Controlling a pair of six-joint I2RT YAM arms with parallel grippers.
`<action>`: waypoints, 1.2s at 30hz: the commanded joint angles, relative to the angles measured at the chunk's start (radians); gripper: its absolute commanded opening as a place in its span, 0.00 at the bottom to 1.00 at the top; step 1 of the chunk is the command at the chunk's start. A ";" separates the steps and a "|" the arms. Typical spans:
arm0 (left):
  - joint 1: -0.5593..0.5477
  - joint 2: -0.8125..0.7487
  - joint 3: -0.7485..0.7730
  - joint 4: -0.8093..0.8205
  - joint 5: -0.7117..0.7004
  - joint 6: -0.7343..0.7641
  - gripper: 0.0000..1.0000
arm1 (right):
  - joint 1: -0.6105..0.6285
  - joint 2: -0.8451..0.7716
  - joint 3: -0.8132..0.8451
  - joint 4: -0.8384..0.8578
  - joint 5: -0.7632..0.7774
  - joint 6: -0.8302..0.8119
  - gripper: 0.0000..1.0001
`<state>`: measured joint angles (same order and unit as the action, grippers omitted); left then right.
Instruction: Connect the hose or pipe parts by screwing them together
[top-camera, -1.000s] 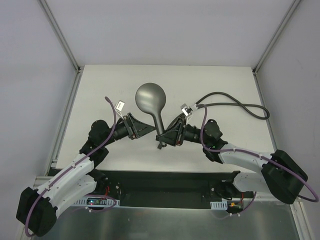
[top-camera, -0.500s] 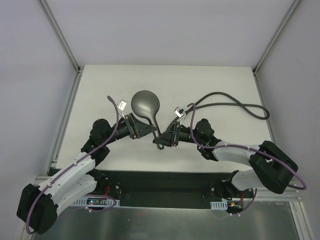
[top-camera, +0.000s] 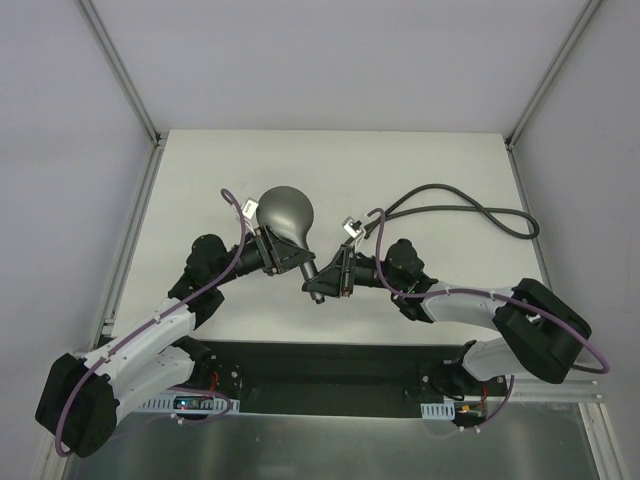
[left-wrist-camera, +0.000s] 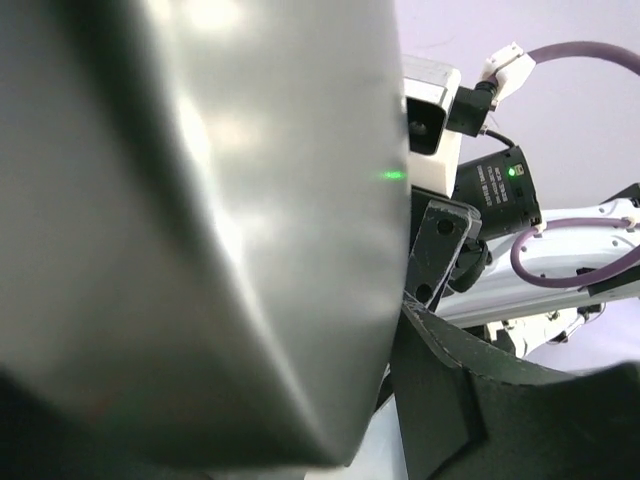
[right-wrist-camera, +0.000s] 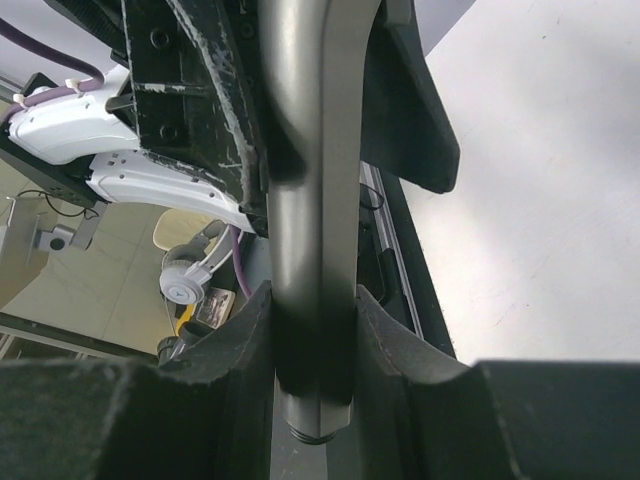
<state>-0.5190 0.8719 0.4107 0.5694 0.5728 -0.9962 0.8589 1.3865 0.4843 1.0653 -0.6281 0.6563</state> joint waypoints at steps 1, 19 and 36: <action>-0.012 0.003 0.030 0.090 -0.004 -0.004 0.52 | 0.011 -0.006 0.057 0.130 -0.009 -0.006 0.01; 0.224 -0.142 0.335 -0.670 -0.122 0.372 0.00 | -0.021 -0.302 0.230 -1.040 0.464 -0.763 0.88; 0.289 -0.229 0.307 -0.957 -0.274 0.519 0.00 | -0.023 0.022 0.362 -1.245 0.160 -1.871 0.77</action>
<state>-0.2295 0.6567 0.6926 -0.4168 0.3264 -0.5163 0.8356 1.3354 0.7906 -0.1108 -0.3473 -0.9588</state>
